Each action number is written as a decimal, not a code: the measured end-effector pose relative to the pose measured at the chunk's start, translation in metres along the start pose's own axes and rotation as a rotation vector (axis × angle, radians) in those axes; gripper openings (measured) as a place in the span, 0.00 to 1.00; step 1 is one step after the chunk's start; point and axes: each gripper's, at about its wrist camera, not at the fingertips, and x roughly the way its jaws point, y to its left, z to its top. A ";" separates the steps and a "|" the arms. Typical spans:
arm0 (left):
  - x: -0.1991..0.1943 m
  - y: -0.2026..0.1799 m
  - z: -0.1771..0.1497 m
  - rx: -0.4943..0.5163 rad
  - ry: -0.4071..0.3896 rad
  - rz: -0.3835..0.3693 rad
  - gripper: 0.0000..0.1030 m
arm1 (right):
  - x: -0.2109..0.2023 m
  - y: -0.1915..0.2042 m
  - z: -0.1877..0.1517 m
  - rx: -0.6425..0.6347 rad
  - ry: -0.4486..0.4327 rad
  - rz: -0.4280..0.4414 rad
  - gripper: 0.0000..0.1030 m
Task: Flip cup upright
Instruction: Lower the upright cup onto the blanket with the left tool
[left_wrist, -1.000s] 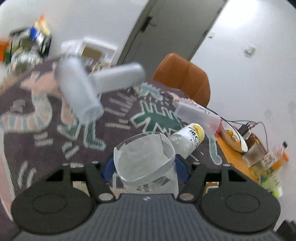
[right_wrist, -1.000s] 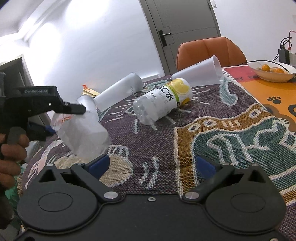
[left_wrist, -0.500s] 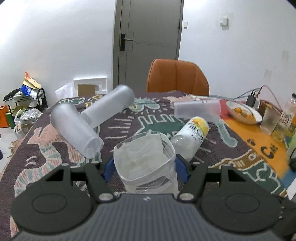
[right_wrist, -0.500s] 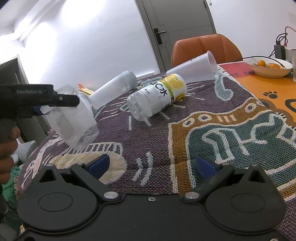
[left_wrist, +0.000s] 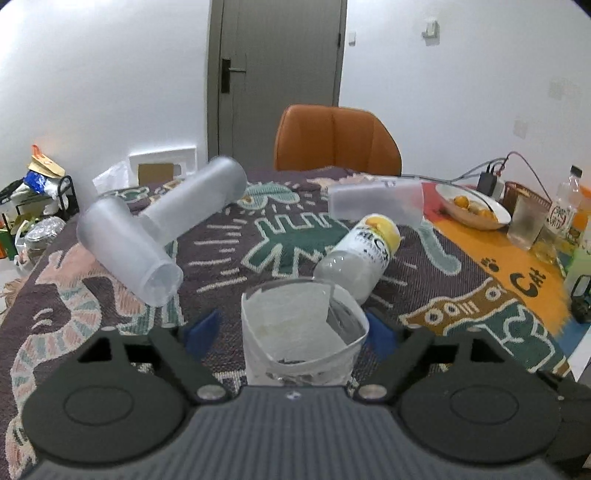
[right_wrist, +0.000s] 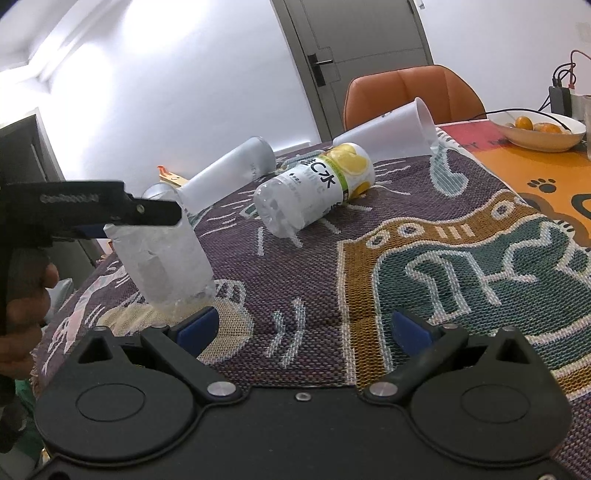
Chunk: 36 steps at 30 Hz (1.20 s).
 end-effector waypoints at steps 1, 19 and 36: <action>-0.002 0.001 0.000 -0.004 -0.008 0.002 0.84 | 0.000 0.000 0.000 -0.001 0.001 0.000 0.98; -0.059 0.029 -0.019 -0.064 -0.083 0.031 0.98 | -0.030 0.028 0.018 -0.081 -0.030 -0.013 1.00; -0.110 0.054 -0.056 -0.119 -0.129 0.033 1.00 | -0.059 0.057 0.018 -0.178 -0.058 -0.019 1.00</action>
